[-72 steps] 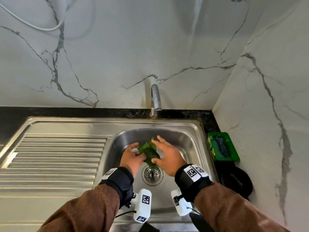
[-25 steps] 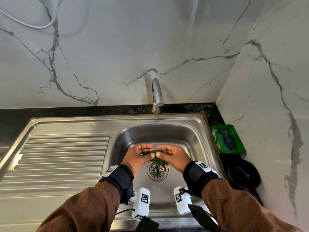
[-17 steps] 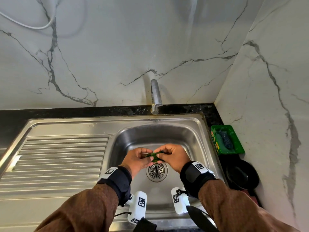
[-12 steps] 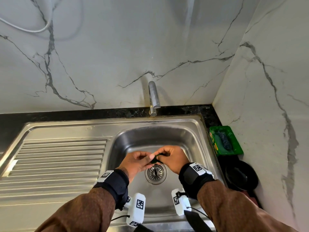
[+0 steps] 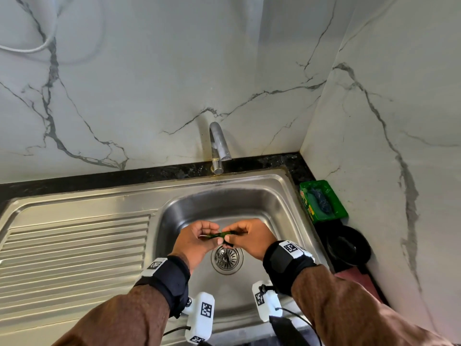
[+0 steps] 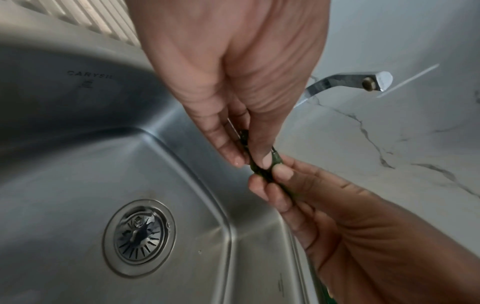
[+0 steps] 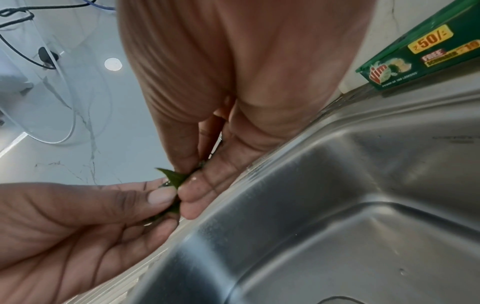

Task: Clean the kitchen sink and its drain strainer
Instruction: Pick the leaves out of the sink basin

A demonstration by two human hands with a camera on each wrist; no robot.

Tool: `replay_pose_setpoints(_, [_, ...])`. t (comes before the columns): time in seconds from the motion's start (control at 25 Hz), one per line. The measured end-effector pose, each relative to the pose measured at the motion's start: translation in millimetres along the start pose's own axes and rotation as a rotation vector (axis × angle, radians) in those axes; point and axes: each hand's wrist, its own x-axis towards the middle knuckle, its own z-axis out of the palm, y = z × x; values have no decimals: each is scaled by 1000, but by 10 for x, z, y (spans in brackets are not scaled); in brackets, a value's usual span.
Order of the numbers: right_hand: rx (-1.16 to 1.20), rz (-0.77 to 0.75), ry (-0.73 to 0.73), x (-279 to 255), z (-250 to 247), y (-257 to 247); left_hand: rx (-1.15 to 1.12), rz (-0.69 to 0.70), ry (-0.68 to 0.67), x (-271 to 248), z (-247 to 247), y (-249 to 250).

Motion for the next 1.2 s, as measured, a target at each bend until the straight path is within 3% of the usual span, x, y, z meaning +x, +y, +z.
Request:
replay_pose_setpoints(0.12, [-177, -8, 95, -82, 11, -114, 32, 18, -86, -1, -34, 9])
replay_pose_setpoints(0.28, [-225, 40, 283, -252, 86, -180, -173, -39, -220, 0, -120, 75])
replay_pose_setpoints(0.4, [-246, 62, 440, -530, 178, -166, -179, -38, -363, -57, -138, 74])
replay_pose_setpoints(0.6, [-138, 86, 686, -1050, 292, -97, -179, -45, -615, -251, 77, 45])
replay_pose_setpoints(0.84, [8, 131, 973, -1932, 253, -52, -4, 6, -860, -804, 700, 36])
replay_pose_setpoints(1.04, [87, 172, 1027, -2658, 233, 185, 214, 78, -917, -1271, 1144, -138])
replay_pose_setpoints(1.2, [365, 157, 958, -3090, 352, 483, 364, 80, -882, -1539, 1378, -472])
